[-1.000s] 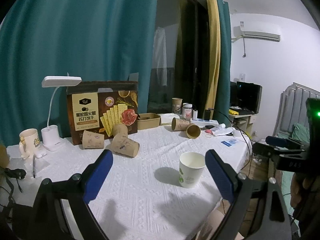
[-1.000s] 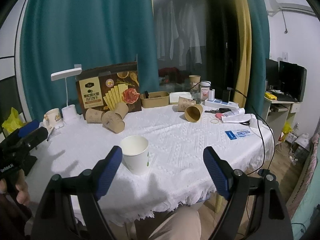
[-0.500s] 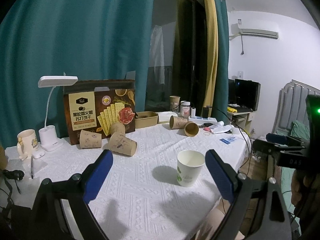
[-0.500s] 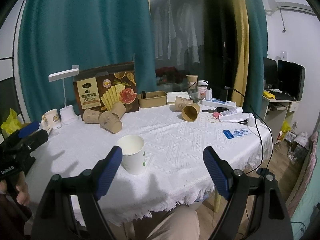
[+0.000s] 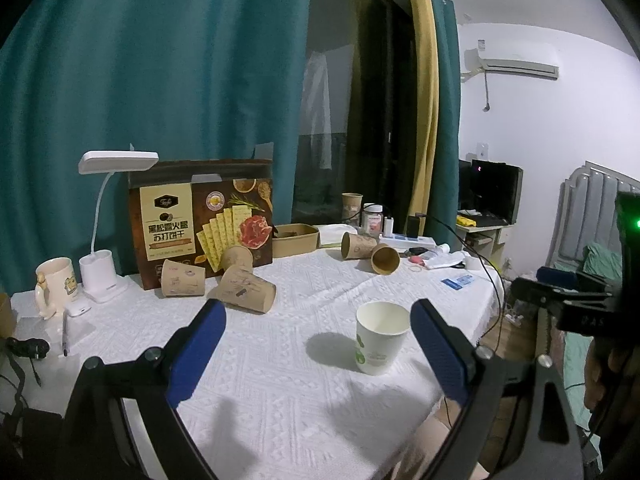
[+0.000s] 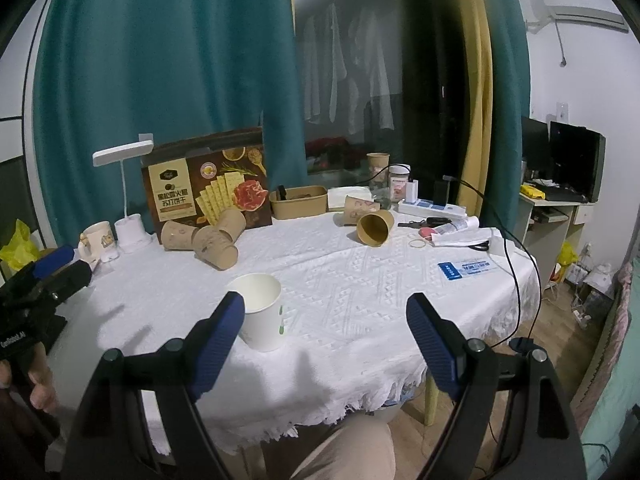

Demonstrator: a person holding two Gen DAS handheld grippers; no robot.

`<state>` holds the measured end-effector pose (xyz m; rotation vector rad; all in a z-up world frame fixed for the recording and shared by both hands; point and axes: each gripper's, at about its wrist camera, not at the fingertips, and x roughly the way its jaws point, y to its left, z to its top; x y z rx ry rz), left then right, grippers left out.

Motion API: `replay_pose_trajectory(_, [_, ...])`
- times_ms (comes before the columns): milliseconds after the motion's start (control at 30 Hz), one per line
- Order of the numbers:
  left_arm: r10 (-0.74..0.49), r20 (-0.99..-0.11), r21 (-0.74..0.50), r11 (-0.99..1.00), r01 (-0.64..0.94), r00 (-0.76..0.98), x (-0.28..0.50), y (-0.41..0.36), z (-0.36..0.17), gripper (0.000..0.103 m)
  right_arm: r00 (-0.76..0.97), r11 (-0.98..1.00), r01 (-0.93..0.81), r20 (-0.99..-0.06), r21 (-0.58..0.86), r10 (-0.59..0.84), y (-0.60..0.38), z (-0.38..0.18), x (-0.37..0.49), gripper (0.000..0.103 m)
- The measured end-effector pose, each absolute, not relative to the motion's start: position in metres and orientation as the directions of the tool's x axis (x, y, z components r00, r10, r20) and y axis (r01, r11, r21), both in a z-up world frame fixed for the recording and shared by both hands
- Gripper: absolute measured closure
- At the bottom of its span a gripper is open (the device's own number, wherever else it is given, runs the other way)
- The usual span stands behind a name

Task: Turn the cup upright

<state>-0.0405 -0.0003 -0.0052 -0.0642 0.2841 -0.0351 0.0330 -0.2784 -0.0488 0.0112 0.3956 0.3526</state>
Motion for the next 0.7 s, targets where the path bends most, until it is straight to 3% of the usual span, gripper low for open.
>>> replay_pose_trajectory(700, [-0.042,-0.26,-0.087,0.996,0.02,0.965,-0.0449,0.0046,-0.0021,0.009,0.863,0.939,-0.334,-0.376,0.078,0.338,-0.2783,-0.0488,0.033,0.022])
